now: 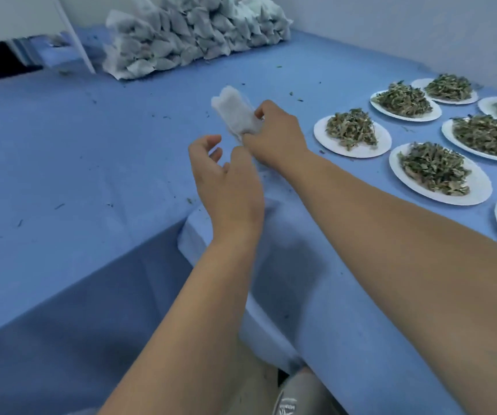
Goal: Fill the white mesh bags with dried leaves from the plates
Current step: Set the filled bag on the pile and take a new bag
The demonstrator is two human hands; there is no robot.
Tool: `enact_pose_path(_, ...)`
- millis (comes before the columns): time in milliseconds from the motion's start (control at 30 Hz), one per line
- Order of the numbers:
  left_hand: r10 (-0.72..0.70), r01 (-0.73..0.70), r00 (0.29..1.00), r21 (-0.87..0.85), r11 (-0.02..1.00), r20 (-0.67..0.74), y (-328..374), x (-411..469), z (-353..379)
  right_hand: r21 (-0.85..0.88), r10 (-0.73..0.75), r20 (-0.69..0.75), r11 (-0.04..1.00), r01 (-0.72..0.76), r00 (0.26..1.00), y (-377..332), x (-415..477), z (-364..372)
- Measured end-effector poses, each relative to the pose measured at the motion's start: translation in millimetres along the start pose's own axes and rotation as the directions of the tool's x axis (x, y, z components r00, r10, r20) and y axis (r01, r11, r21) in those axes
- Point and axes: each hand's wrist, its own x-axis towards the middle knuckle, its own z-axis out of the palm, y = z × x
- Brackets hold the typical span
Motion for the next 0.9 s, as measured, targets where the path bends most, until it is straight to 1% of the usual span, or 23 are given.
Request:
enact_pose_path(67,0.045,-0.046,0.999,0.034,0.998,0.022,-3.7,3.7,9.4,-0.085,-0.026,0.06,0.996,0.031,0.998,2.8,8.4,11.3)
enact_pose_path(100,0.045,-0.047,0.998,0.047,0.998,0.043,-4.5,5.9,15.9,-0.05,-0.001,0.09,0.999,0.006,0.996,6.6,10.0,14.5)
enact_pose_path(167,0.012,-0.019,0.996,0.083,0.996,0.086,-6.3,10.3,28.7,0.136,0.078,0.138,0.986,-0.097,0.987,14.6,9.2,15.6)
enact_pose_path(200,-0.005,-0.006,0.995,0.102,0.995,0.104,-8.1,12.4,35.3,0.193,0.099,0.141,0.973,-0.126,0.985,19.8,8.9,13.1)
enact_pose_path(233,-0.008,-0.005,0.994,0.119,0.993,0.112,-10.4,14.8,39.4,0.162,0.073,0.132,0.982,-0.094,0.989,24.2,8.9,9.5)
enact_pose_path(267,0.001,-0.016,0.993,0.129,0.992,0.115,-12.7,16.9,42.7,0.101,0.045,0.107,0.993,-0.056,0.993,28.8,8.1,3.7)
enact_pose_path(333,0.015,-0.031,0.991,0.113,0.993,0.135,-18.1,22.9,53.9,-0.014,-0.006,-0.066,1.0,0.005,0.998,44.0,10.3,-16.5)
enact_pose_path(367,-0.003,-0.015,0.987,0.109,0.994,0.162,-21.0,25.9,61.7,-0.064,-0.029,-0.159,0.998,0.019,0.987,54.6,12.5,-29.5)
enact_pose_path(400,-0.047,0.023,0.979,0.117,0.993,0.2,-23.5,29.1,71.7,-0.105,-0.036,-0.231,0.994,0.012,0.972,67.3,16.4,-44.4)
enact_pose_path(467,-0.167,0.119,0.946,0.184,0.976,0.277,-28.4,34.7,95.7,-0.201,0.014,-0.287,0.977,-0.075,0.958,94.5,26.0,-77.5)
enact_pose_path(533,-0.238,0.141,0.918,0.3,0.943,0.317,-33.6,40.1,118.5,-0.304,0.137,-0.255,0.928,-0.214,0.957,119.8,35.0,-109.7)
enact_pose_path(567,-0.252,0.134,0.913,0.347,0.928,0.321,-35.9,43.4,128.5,-0.369,0.206,-0.22,0.887,-0.276,0.954,131.6,39.1,-122.9)
enact_pose_path(667,-0.245,0.055,0.903,0.471,0.88,0.352,-41.6,57.8,154.6,-0.492,0.374,-0.102,0.786,-0.373,0.922,154.2,48.5,-144.7)
enact_pose_path(733,-0.242,-0.01,0.891,0.55,0.835,0.384,-41.4,68.7,170.9,-0.496,0.382,-0.079,0.786,-0.369,0.921,159.9,57.0,-149.1)
enact_pose_path(833,-0.202,-0.136,0.881,0.64,0.756,0.427,-39.3,76.5,188.2,-0.487,0.339,-0.056,0.812,-0.322,0.939,155.5,61.3,-152.5)
enact_pose_path(900,-0.206,-0.145,0.878,0.65,0.746,0.432,-39.7,76.4,191.0,-0.463,0.352,-0.049,0.822,-0.333,0.935,152.3,61.1,-154.6)
